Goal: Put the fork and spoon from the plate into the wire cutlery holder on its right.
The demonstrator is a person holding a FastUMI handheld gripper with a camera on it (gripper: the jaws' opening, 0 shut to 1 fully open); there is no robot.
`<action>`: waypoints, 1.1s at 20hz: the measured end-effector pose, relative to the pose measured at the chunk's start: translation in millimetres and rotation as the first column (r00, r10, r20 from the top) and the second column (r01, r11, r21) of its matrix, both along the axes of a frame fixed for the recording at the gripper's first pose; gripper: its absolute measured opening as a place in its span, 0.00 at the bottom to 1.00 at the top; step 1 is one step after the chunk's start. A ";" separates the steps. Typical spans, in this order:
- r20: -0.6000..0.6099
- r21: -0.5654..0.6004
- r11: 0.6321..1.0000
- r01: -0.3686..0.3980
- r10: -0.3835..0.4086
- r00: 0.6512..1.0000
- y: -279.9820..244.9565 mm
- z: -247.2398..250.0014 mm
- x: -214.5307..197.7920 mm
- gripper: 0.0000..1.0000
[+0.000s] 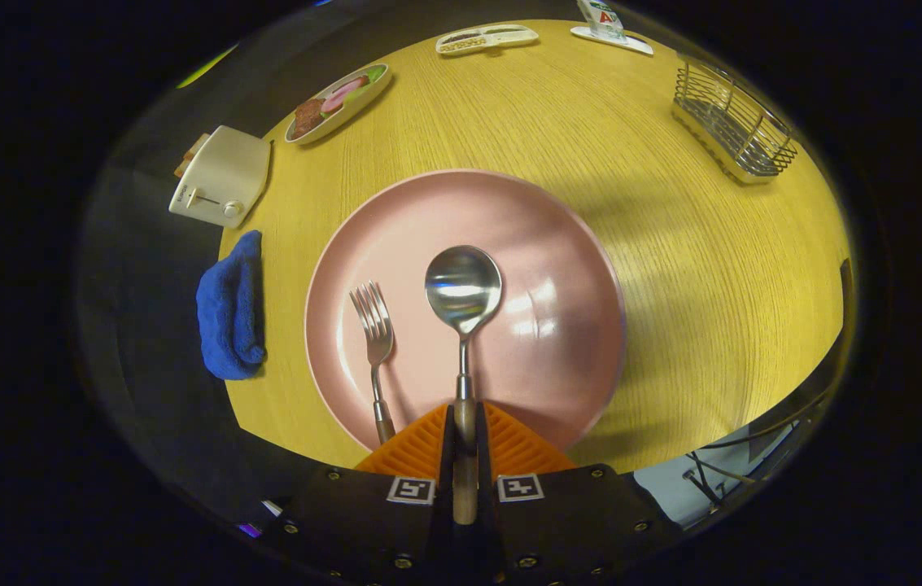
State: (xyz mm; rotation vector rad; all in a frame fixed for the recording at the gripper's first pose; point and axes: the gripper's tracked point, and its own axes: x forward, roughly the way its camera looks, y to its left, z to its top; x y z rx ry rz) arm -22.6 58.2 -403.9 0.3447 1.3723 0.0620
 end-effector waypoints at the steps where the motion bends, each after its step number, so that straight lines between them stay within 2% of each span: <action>1: 0.003 -0.011 1.000 -0.005 0.005 1.000 -2.2 1.7 0.1 0.13; 6: 0.027 0.044 0.999 -0.005 0.004 1.000 8.4 16.6 4.7 0.14; 9: 0.082 0.059 0.998 -0.020 0.015 0.996 10.0 30.3 13.1 0.14; 14: 0.125 0.139 0.990 0.005 -0.022 0.992 16.8 52.8 19.7 0.14; 17: 0.139 0.125 0.992 0.001 -0.019 0.990 11.2 50.4 18.9 0.14; 22: 0.070 0.129 0.991 0.024 -0.033 0.997 15.3 32.8 6.4 0.14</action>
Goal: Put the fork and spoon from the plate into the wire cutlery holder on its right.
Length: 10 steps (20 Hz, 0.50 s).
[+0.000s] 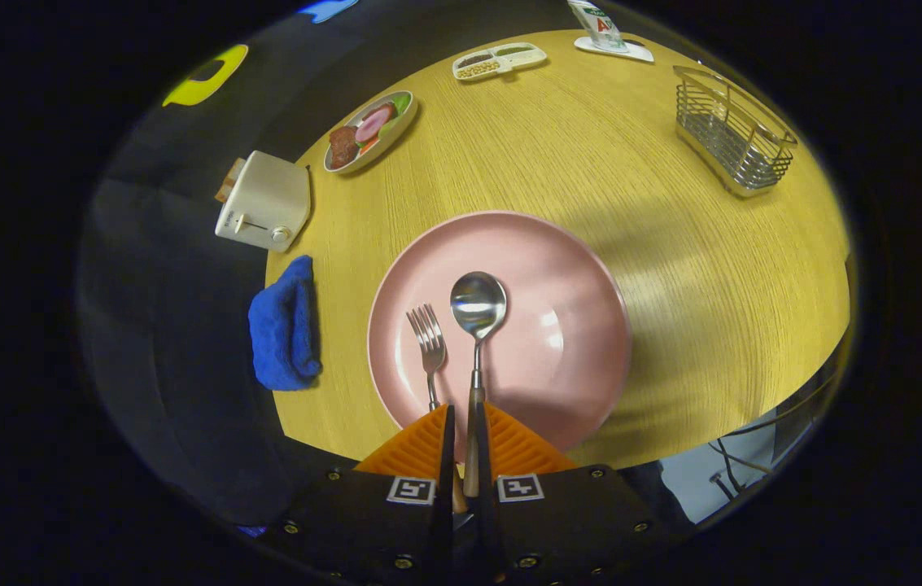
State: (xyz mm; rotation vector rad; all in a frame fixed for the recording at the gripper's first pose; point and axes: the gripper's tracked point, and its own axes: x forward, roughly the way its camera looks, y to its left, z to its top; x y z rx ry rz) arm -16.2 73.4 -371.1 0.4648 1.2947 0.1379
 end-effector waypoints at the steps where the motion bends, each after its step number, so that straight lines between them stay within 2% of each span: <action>1: -0.013 -0.009 1.000 0.003 -0.003 1.000 -1.3 -3.7 -2.0 0.14; 6: -0.046 0.010 0.999 0.046 -0.046 0.998 -0.8 -10.2 -3.2 0.14; 7: -0.051 0.009 0.999 0.049 -0.049 0.998 0.5 -15.4 -3.7 0.30; 10: -0.059 0.006 0.999 0.045 -0.045 0.997 3.1 -16.1 -3.2 0.35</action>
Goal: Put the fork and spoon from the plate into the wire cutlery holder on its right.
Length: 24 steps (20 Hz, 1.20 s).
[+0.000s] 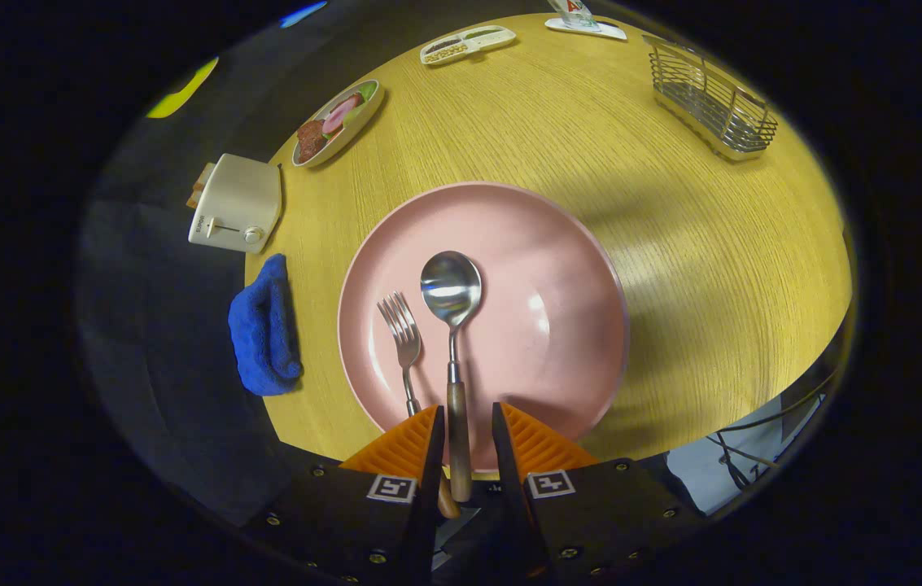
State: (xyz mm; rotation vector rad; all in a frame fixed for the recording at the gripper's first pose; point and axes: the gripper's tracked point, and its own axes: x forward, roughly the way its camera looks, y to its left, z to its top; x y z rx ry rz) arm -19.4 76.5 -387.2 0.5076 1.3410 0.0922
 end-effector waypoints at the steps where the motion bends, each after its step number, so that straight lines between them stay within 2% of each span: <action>1: -0.002 0.001 1.000 -0.008 0.008 1.000 3.6 -1.7 -1.2 0.35; 7: -0.036 -0.020 0.997 -0.075 0.074 0.997 10.5 -18.9 -6.7 0.35; 9: -0.054 -0.026 0.997 -0.079 0.077 0.996 8.3 -21.9 -7.7 0.14; 11: -0.031 -0.044 0.997 -0.056 0.055 0.998 2.3 -21.7 -2.6 0.14; 12: -0.022 -0.053 0.997 -0.060 0.059 0.998 -0.5 -19.3 -1.6 0.06; 17: 0.076 -0.007 1.000 -0.014 0.015 0.997 -3.8 3.3 19.7 0.06; 24: 0.121 0.112 0.991 0.077 -0.090 0.989 -14.6 41.9 29.7 0.06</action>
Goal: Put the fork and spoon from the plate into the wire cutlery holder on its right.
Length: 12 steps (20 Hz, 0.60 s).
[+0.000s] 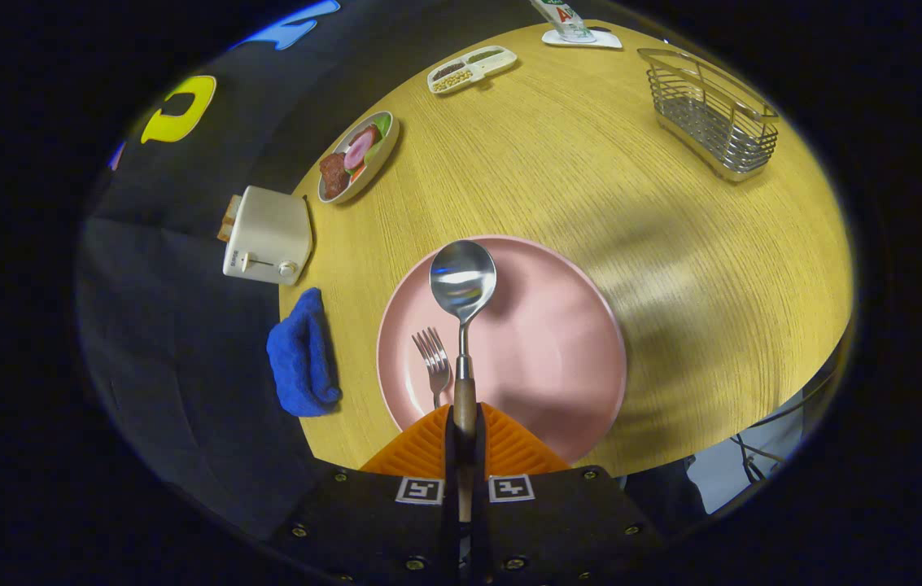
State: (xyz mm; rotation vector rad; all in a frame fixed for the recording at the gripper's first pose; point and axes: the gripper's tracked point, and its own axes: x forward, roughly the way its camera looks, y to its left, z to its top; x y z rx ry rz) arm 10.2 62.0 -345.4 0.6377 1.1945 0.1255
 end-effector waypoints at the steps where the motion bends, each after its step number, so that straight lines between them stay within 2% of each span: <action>1: 0.015 0.005 1.000 0.018 -0.018 1.000 -6.4 7.4 4.6 0.06; 7: 0.125 -0.025 0.989 0.148 -0.144 0.982 -70.4 52.1 37.8 0.06; 12: 0.147 -0.020 0.961 0.277 -0.272 0.951 -133.1 83.1 50.9 0.06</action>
